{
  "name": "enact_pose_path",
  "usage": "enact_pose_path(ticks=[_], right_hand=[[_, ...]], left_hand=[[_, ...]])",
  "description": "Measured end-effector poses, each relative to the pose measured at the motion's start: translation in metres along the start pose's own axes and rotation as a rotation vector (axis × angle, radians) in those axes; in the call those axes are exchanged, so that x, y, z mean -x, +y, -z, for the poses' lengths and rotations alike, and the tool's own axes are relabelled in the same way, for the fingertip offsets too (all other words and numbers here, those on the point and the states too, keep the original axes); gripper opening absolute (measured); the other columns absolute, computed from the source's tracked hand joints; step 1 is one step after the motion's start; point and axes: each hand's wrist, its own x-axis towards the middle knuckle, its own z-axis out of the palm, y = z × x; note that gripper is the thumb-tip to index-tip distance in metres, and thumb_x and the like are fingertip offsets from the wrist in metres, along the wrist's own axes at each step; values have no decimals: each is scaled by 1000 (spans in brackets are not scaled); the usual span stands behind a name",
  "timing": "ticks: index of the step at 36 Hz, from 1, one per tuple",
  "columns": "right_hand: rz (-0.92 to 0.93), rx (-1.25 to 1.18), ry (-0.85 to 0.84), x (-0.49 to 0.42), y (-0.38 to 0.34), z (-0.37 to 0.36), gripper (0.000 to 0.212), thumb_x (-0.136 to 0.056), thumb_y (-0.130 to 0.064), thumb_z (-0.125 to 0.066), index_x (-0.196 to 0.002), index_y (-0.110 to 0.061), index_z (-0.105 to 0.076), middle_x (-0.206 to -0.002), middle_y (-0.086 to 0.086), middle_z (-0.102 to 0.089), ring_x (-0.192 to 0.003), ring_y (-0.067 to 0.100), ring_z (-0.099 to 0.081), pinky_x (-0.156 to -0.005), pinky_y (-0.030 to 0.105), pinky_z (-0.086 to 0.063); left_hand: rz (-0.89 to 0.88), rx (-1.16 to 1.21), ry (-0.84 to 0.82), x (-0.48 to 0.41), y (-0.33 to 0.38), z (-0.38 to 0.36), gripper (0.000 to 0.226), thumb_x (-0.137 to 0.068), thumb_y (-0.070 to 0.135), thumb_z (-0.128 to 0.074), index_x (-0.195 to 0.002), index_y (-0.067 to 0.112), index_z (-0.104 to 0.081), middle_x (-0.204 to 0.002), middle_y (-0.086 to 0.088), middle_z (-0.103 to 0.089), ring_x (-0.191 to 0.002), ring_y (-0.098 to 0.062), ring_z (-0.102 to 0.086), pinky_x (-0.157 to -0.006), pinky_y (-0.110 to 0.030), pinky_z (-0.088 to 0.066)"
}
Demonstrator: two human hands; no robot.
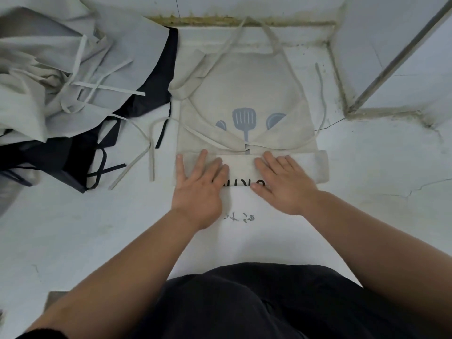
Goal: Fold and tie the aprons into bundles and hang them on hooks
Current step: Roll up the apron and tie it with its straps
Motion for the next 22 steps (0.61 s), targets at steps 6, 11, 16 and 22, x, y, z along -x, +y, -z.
enact_pose_path(ticks=[6, 11, 16, 22], right_hand=[[-97, -209, 202, 1, 20, -3, 44, -101, -24, -35, -143, -11, -39, -151, 9, -33, -136, 28, -33, -114, 34, -17], [-241, -208, 259, 1, 30, 6, 43, -91, 1, -43, -130, -12, -53, -128, 10, -51, -106, 38, -54, -84, 40, -44], [-282, -95, 201, -14, 28, 24, 58, -91, -10, -42, -146, -23, -30, -125, 11, -48, -110, 34, -48, -92, 39, -36], [-300, 81, 124, -14, 34, 23, 43, -95, -28, -36, -136, -20, -41, -122, 10, -49, -112, 29, -47, -93, 36, -31]], left_hand=[[29, 249, -24, -2, -21, -9, 56, -97, 55, -19, -149, 33, -22, -161, -7, -7, -147, -26, -8, -119, -47, -2], [90, 134, 272, -17, -31, 8, 11, -77, 5, -65, -88, 3, -62, -84, -14, -62, -60, -25, -43, -61, -32, -35], [-46, 123, 163, -31, -29, 21, 79, -79, -3, -49, -148, 20, -20, -155, -6, -14, -140, -26, -19, -109, -36, -21], [-62, 151, -68, -35, -41, 11, 64, -99, 24, -34, -153, 33, 1, -161, 8, 4, -148, -12, 1, -118, -37, -6]])
